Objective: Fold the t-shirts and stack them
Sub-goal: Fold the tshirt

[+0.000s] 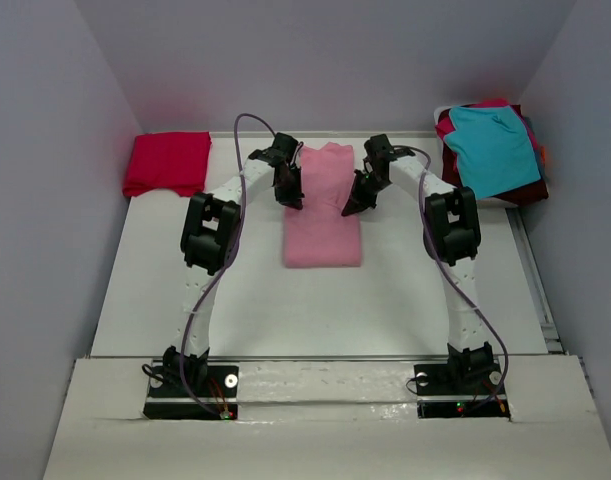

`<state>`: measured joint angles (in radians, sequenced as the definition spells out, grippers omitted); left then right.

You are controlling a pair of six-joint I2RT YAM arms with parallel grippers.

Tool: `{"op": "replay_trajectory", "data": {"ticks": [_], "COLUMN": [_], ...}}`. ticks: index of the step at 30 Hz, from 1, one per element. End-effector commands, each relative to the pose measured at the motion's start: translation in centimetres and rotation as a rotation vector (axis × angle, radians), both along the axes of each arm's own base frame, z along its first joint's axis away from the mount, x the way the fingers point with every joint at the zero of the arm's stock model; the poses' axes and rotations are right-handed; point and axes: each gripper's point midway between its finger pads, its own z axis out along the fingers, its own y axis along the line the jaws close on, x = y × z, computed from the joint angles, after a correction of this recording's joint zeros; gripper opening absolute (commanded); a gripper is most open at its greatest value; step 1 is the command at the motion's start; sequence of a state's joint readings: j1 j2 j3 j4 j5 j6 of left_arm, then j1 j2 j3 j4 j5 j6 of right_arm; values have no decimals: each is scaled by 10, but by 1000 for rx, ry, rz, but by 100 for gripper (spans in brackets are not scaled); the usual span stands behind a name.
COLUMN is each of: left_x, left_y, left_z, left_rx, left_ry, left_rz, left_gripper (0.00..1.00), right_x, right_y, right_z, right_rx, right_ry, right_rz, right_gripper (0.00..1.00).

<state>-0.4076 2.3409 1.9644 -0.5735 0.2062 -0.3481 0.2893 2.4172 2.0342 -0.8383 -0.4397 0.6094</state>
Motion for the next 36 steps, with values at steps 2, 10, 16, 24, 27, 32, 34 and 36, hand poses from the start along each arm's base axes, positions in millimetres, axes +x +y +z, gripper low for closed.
{"op": "replay_trajectory", "data": {"ticks": [2, 10, 16, 24, 27, 32, 34, 36], "left_x": [3, 3, 0, -1, -1, -1, -1, -2], "left_y": [5, 10, 11, 12, 12, 12, 13, 14], "left_z": [3, -1, -3, -5, -5, -5, -6, -5], "left_rx": [19, 25, 26, 33, 32, 34, 38, 42], "left_ry": [-14, -7, -1, 3, 3, 5, 4, 4], "left_rz": [-9, -4, -5, -11, -13, -14, -17, -17], "left_gripper": [21, 21, 21, 21, 21, 21, 20, 21], "right_x": [17, 27, 48, 65, 68, 68, 69, 73], "right_y": [-17, -45, -48, -40, -40, -39, -40, -46], "right_z": [1, 1, 17, 33, 33, 18, 17, 23], "right_rx": [-60, -63, -33, 41, 44, 42, 36, 26], "right_ry": [-50, -49, -93, -121, -126, -105, -116, -137], "right_rz": [-42, -104, -137, -152, -155, -145, -140, -141], "right_gripper": [8, 8, 8, 9, 9, 9, 9, 9]}}
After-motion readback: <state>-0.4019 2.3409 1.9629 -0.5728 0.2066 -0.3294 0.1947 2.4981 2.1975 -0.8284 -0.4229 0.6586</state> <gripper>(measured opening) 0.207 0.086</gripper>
